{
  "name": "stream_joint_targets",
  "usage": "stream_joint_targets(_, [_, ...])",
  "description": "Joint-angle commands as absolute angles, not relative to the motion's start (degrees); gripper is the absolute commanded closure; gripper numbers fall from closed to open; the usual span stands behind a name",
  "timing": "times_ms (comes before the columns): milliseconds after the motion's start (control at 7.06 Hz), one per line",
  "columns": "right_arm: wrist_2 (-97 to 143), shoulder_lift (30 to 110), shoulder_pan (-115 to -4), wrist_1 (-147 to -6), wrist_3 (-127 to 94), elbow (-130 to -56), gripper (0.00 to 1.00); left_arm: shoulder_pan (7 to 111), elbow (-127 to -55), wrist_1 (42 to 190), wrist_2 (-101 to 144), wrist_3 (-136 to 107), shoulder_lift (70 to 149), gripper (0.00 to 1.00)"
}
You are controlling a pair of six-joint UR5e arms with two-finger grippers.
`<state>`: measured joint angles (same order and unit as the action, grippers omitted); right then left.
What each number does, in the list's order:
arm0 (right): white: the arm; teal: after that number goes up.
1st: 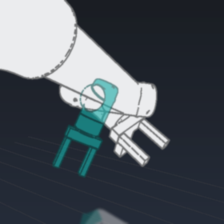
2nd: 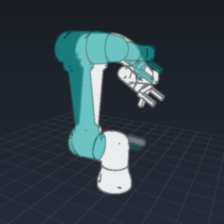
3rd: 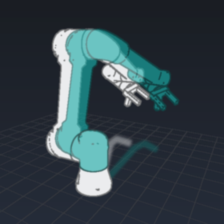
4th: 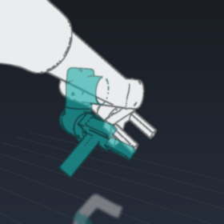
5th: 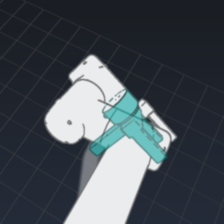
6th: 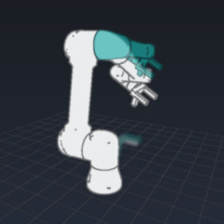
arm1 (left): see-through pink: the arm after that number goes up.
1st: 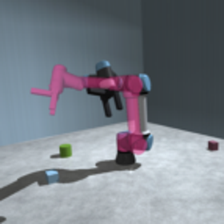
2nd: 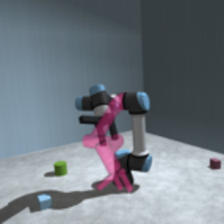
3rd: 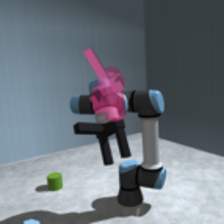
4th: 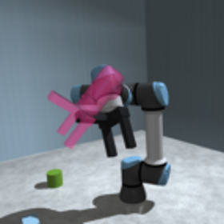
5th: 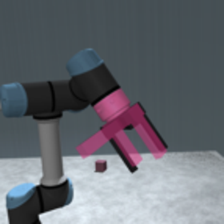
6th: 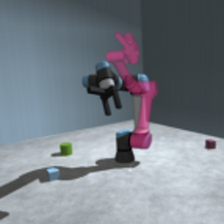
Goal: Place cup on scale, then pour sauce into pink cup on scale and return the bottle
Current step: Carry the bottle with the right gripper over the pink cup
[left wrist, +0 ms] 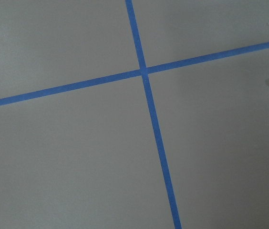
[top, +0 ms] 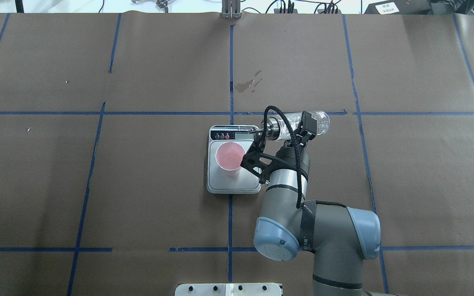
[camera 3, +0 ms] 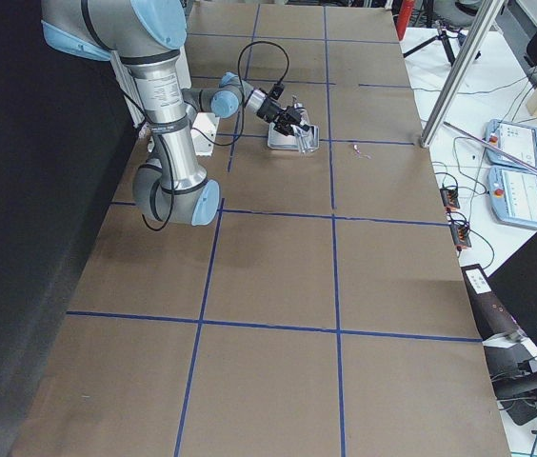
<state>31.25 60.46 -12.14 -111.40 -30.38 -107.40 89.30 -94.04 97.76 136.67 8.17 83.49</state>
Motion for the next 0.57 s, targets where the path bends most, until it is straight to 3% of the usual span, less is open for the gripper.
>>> stream_joint_targets(0, [24.8, 59.9, -11.6, -116.5, -24.3, -105.2, 1.0, 89.3, -94.0, 97.6, 136.7, 8.2, 83.5, 0.0])
stream_joint_targets(425, [19.5, 59.9, -11.3, -116.6, -20.7, -103.5, 1.0, 89.3, -94.0, 97.6, 136.7, 8.2, 83.5, 0.0])
